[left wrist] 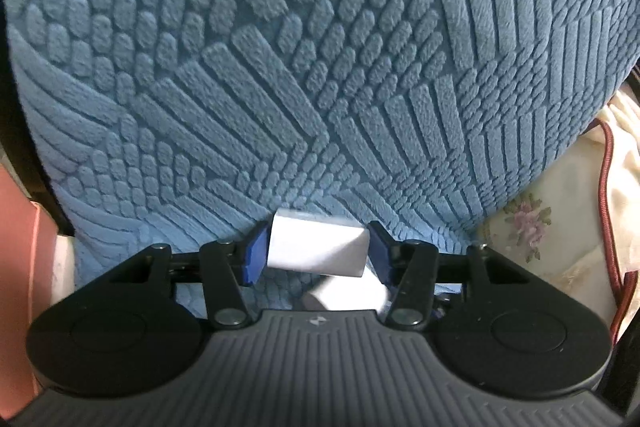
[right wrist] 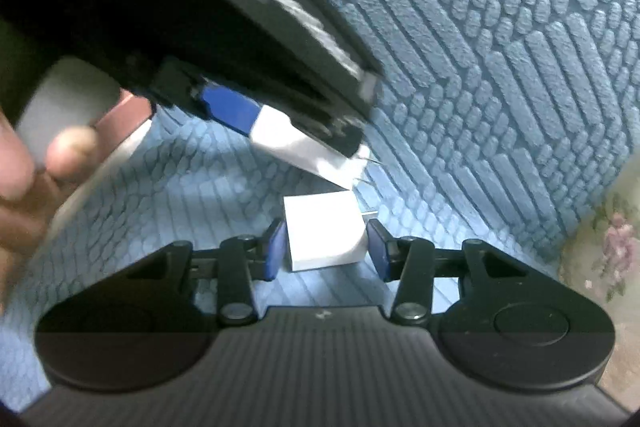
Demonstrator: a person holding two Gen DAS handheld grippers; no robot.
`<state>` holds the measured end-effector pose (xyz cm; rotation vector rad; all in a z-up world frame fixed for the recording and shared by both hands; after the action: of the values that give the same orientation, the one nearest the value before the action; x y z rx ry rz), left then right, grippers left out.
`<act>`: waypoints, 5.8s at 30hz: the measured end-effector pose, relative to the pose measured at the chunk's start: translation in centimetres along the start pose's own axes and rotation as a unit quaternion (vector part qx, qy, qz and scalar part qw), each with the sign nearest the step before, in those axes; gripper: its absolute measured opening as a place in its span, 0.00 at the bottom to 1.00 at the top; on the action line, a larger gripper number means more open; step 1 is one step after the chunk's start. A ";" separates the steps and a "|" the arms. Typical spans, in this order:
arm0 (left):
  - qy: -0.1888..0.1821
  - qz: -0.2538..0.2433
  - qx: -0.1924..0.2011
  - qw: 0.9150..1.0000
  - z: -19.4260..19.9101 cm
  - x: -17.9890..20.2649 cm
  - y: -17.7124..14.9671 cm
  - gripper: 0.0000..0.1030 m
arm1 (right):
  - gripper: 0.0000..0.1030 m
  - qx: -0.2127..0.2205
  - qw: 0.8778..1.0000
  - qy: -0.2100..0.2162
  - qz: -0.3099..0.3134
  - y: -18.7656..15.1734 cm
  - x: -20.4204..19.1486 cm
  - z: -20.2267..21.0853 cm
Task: Organize rigid objects
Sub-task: 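Lift one white charger with the left tool while the right tool lifts the other charger, then carry the charger with the left tool while the right tool carries its charger to the pink box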
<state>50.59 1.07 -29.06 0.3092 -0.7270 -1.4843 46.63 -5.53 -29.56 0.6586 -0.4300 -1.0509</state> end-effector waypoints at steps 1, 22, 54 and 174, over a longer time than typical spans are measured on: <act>0.000 -0.001 0.002 1.000 0.2 -0.2 0.0 0.56 | 0.45 -0.007 1.000 -0.003 -0.009 -0.1 0.3 0.2; 0.004 -0.113 -0.026 0.993 2.7 3.0 -6.5 0.56 | 0.44 -0.045 0.989 -0.082 -0.116 -5.9 3.1 9.4; 0.022 -0.061 -0.081 0.995 9.2 1.7 -18.1 0.58 | 0.48 -0.054 0.983 -0.128 -0.117 -12.1 0.1 13.0; 0.149 0.130 0.041 0.979 42.6 -16.7 -19.5 0.55 | 0.44 -0.014 0.990 0.140 -0.027 -3.2 -26.9 24.9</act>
<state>10.43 25.53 -12.84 0.4706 -0.5634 -1.1319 17.32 10.28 -13.93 0.7843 -0.1547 -0.9968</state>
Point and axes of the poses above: each gripper's, at about its wrist camera, not at the fingertips, and z roughly against the way its jaws point, x to its right, y to its top, the point moved 8 cm from there along -z, roughly the way its jaws point, and after that the axes turned 8 degrees about -z, right-handed, at the moved point
